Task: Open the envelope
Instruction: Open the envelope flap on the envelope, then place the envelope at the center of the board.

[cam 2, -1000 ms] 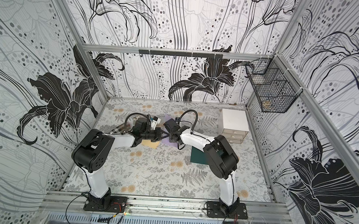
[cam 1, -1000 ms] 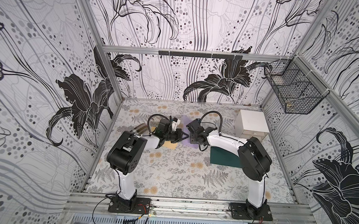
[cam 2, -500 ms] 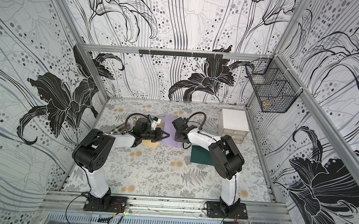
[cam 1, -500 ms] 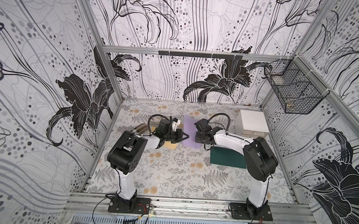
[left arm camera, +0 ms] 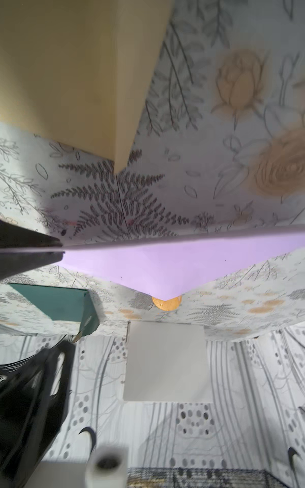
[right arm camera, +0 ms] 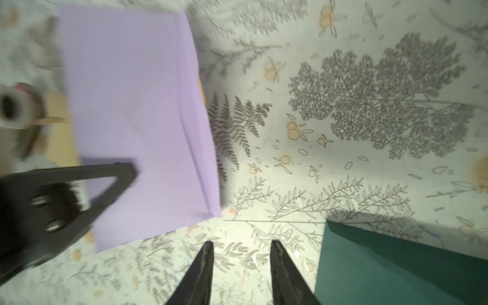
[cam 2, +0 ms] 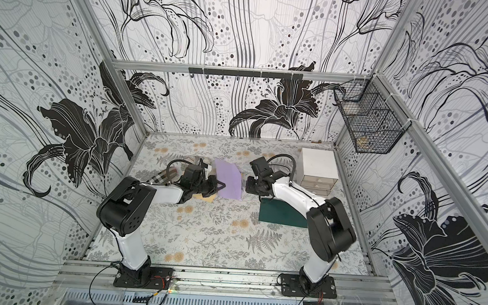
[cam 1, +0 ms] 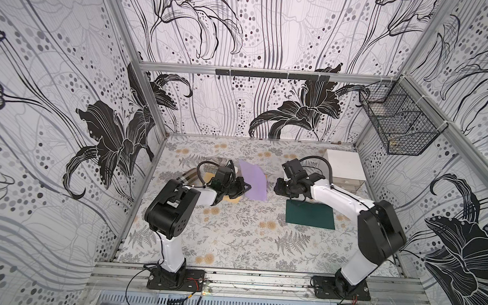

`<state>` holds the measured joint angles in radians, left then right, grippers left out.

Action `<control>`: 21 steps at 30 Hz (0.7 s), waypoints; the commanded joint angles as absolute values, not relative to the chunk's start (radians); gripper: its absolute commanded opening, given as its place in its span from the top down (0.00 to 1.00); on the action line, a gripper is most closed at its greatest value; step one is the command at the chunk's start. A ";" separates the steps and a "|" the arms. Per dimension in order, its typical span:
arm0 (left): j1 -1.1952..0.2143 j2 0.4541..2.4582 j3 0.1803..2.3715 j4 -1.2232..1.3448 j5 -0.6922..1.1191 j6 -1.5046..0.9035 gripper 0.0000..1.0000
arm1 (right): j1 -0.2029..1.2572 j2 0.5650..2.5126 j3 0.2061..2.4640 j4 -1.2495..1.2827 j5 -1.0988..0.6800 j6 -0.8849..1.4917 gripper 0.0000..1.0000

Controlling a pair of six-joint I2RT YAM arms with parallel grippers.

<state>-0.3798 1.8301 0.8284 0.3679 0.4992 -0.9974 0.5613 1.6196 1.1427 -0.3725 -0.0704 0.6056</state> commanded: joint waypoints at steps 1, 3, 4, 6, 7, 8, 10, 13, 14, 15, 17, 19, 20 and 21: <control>-0.453 1.780 0.815 0.439 0.303 -1.086 1.00 | 0.563 1.523 1.017 -0.252 -0.194 0.622 0.61; -0.511 1.769 0.811 0.439 0.210 -1.113 1.00 | 0.564 1.480 0.960 -0.204 -0.233 0.637 0.61; -0.535 1.765 0.806 0.446 0.173 -1.129 1.00 | 0.564 1.464 0.941 -0.193 -0.236 0.640 0.61; -0.585 1.758 0.774 0.498 0.091 -1.171 1.00 | 0.564 1.435 0.907 -0.184 -0.240 0.638 0.62; -0.606 1.754 0.755 0.524 0.057 -1.187 1.00 | 0.564 1.426 0.896 -0.183 -0.236 0.636 0.61; -0.626 1.745 0.734 0.545 0.014 -1.208 0.98 | 0.565 1.419 0.888 -0.190 -0.234 0.632 0.62; -0.660 1.734 0.699 0.585 -0.045 -1.242 0.82 | 0.565 1.407 0.877 -0.208 -0.224 0.625 0.62; -0.709 1.708 0.641 0.651 -0.130 -1.283 0.57 | 0.564 1.396 0.868 -0.223 -0.206 0.624 0.62; -0.725 1.695 0.623 0.664 -0.155 -1.288 0.48 | 0.564 1.397 0.864 -0.220 -0.203 0.627 0.62; -0.735 1.679 0.613 0.657 -0.173 -1.291 0.42 | 0.565 1.402 0.863 -0.216 -0.207 0.633 0.62; -0.742 1.647 0.607 0.601 -0.188 -1.282 0.35 | 0.566 1.419 0.862 -0.201 -0.233 0.644 0.63; -0.741 1.606 0.613 0.510 -0.201 -1.263 0.34 | 0.580 1.439 0.861 -0.180 -0.255 0.661 0.63; -0.741 1.583 0.617 0.457 -0.208 -1.247 0.34 | 0.595 1.451 0.864 -0.171 -0.259 0.664 0.63; -0.741 1.563 0.625 0.407 -0.215 -1.227 0.34 | 0.614 1.465 0.871 -0.166 -0.257 0.665 0.63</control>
<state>-0.7403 1.6230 0.6071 0.4992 -0.1322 -1.2633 0.5751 1.4296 0.8787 -0.1959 -0.2253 0.6437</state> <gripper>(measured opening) 0.659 0.368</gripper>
